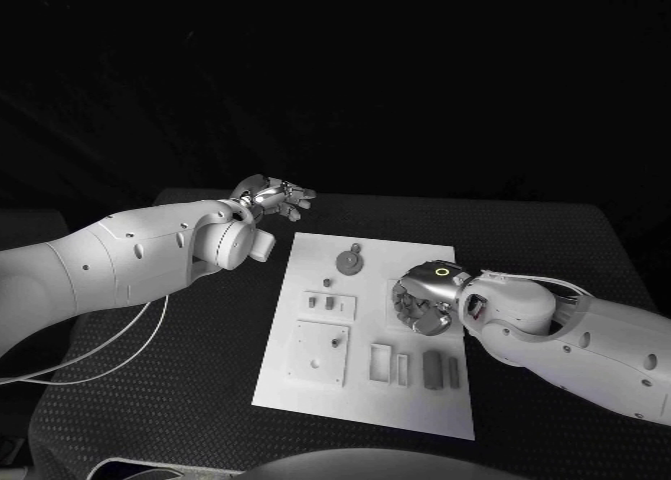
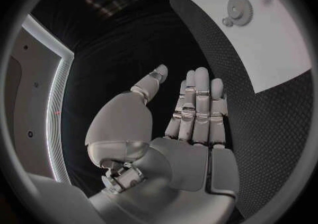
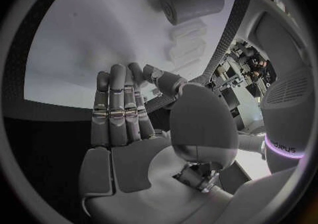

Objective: Assemble the parts on the task board

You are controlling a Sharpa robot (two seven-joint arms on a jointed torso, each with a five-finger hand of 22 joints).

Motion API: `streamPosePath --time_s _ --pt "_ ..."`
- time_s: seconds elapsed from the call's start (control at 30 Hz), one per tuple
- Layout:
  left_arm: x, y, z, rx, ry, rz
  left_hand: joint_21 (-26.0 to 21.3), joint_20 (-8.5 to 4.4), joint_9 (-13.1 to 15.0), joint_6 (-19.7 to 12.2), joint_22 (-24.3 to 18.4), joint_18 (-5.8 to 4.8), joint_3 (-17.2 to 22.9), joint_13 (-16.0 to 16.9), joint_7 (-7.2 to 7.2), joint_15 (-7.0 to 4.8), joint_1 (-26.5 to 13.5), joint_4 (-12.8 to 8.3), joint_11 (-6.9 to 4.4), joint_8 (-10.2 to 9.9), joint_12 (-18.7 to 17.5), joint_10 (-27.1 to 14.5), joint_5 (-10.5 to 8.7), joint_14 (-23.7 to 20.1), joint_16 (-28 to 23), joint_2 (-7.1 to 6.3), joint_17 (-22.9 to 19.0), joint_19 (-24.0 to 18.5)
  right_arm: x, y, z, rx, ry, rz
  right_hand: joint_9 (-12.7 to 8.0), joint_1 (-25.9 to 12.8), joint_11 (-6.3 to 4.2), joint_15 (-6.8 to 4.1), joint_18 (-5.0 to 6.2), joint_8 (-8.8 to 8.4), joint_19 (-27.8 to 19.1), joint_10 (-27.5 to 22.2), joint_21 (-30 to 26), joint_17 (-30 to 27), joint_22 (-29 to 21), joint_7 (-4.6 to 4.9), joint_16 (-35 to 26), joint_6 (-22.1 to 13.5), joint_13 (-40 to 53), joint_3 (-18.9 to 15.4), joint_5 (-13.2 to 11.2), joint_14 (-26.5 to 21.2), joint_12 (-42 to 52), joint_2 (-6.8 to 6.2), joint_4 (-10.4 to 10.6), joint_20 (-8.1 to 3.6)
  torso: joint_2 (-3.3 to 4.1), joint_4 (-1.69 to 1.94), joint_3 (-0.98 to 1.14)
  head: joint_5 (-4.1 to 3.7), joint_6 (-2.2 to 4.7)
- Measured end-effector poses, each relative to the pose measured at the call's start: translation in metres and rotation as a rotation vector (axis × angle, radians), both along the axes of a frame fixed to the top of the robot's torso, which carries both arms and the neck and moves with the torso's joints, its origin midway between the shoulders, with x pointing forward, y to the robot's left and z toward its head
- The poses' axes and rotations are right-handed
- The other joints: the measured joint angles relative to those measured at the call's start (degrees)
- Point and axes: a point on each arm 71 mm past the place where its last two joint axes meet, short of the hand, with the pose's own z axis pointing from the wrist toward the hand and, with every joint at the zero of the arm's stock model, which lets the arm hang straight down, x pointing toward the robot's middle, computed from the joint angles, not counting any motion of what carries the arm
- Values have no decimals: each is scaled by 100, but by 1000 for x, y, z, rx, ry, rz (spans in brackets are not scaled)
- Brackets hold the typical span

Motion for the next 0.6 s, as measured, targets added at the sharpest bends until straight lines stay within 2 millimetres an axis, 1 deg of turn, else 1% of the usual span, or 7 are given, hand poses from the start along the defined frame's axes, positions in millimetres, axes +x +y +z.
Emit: streamPosePath --time_s 0.07,0.1,0.2,0.33,0.47,0.53,0.6 --pt "0 0 0 0 0 0 0 0 0 0 0 0 0 0 0 0 0 0 0 0 0 0 0 0 0 0 0 0 0 0 0 2 -7 1 4 46 -33 -19 -1 36 22 67 1 10 0 -19 0 53 21 93 0 19 44 46 6 -22 -1 -1 0 1 -2" --pt "0 0 0 0 0 0 0 0 0 0 0 0 0 0 0 0 0 0 0 0 0 0 0 0 0 0 0 0 0 0 1 4 -12 1 8 65 -50 -30 -1 56 54 109 1 20 0 -26 28 103 32 157 0 31 65 65 2 -11 -1 -1 0 1 -4" --pt "0 0 0 0 0 0 0 0 0 0 0 0 0 0 0 0 0 0 0 0 0 0 0 0 0 0 0 0 0 0 1 10 -25 3 46 65 -86 -79 -2 99 138 202 68 63 0 -69 99 183 90 287 -6 99 103 66 -5 -51 -1 -3 3 4 -8" --pt "0 0 0 0 0 0 0 0 0 0 4 0 0 0 0 0 0 0 0 0 0 0 0 0 0 0 0 0 0 2 2 20 -40 6 45 36 -124 -101 -8 144 195 279 114 115 -1 -119 163 233 166 357 -6 143 133 96 -45 -91 -1 -5 7 8 -13" --pt "0 0 0 0 0 0 0 0 0 0 4 0 0 0 0 0 0 0 0 0 0 0 0 0 0 0 -1 0 -1 2 3 29 -52 7 45 19 -124 -101 -12 161 207 280 149 140 -2 -105 200 258 190 390 -7 144 154 113 -61 -103 -1 -7 7 9 -14" --pt "0 0 0 0 0 0 0 0 0 0 4 0 0 0 0 0 0 0 0 0 0 0 0 0 0 0 0 0 -2 1 4 35 -56 7 45 19 -143 -100 -42 161 238 299 154 147 -1 -111 200 264 190 405 -23 145 153 113 -59 -93 -2 -7 6 9 -14" --pt "0 0 0 0 0 0 0 0 0 0 4 0 0 0 0 0 0 0 0 0 0 0 0 0 0 0 5 0 -3 1 5 41 -58 7 45 20 -144 -93 -43 161 245 300 155 149 -1 -111 200 264 202 408 -23 152 154 113 -61 -102 -2 -6 5 9 -14"
